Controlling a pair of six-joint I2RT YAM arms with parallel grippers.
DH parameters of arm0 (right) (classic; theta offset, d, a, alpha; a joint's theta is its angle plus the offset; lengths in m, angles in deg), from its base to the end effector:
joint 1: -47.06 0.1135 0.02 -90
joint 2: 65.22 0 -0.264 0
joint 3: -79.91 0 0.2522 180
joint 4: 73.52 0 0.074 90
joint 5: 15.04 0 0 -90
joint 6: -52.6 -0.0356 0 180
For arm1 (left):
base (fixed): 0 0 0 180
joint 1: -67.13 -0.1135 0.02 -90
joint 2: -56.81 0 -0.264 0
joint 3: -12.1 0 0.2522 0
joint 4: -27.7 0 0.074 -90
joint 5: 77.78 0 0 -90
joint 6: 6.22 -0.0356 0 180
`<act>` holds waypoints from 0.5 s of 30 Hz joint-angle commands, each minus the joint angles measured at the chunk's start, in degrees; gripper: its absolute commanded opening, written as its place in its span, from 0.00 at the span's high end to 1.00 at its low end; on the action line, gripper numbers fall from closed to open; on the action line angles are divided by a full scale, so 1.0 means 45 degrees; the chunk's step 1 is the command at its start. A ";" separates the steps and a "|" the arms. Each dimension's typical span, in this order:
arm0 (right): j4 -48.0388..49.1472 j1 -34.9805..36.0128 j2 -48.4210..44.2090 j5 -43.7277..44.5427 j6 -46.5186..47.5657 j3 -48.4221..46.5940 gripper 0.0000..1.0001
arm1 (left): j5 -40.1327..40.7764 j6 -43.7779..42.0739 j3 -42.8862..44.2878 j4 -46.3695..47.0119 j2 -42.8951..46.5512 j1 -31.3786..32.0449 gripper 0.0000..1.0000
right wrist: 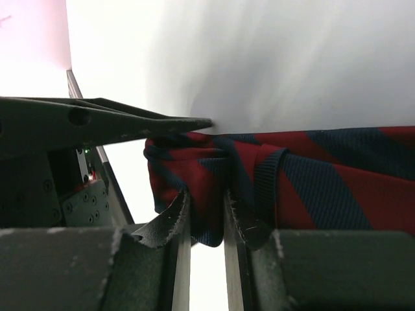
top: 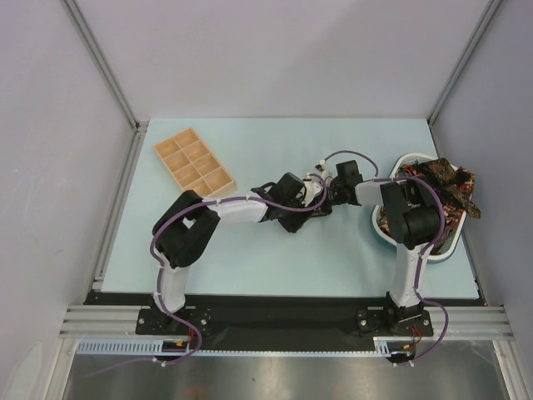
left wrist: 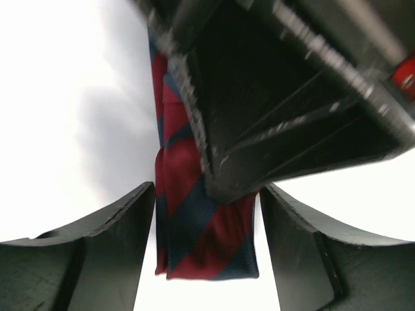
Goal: Roll the ties
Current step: Roll the tie
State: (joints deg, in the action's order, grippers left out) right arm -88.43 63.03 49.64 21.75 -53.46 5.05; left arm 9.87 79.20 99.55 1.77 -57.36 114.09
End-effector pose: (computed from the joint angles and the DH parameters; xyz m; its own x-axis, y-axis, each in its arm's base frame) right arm 0.3565 0.1317 0.1129 -0.9240 -0.0921 -0.3711 -0.3660 0.4939 0.7887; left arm 0.2855 -0.3078 0.1539 -0.4812 0.6322 -0.6073 0.7882 0.6152 0.0160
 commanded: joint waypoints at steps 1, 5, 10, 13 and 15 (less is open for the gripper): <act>-0.0507 0.0221 0.0704 0.1024 0.0794 -0.0250 0.84 | -0.0181 -0.0310 0.0401 -0.0540 -0.0683 -0.0084 0.29; -0.0663 0.0299 0.0724 0.1004 0.0872 -0.0289 0.84 | -0.0628 -0.0389 0.0304 -0.0266 -0.0742 -0.0103 0.39; -0.0741 0.0299 0.0743 0.1004 0.0892 -0.0309 0.84 | -0.0650 -0.0486 0.0246 -0.0402 -0.0762 -0.0103 0.57; -0.0780 0.0241 0.0802 0.1082 0.0834 -0.0367 0.80 | -0.0864 -0.0467 0.0284 -0.0538 -0.0801 -0.0103 0.62; -0.0664 0.0183 0.0666 0.1238 0.0717 -0.0251 0.68 | -0.0845 -0.0370 0.0246 -0.0656 -0.0801 -0.0103 0.63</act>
State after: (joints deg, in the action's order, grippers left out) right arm -90.02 63.05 50.61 20.99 -52.39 3.67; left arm 7.42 78.28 100.78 2.23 -58.48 113.83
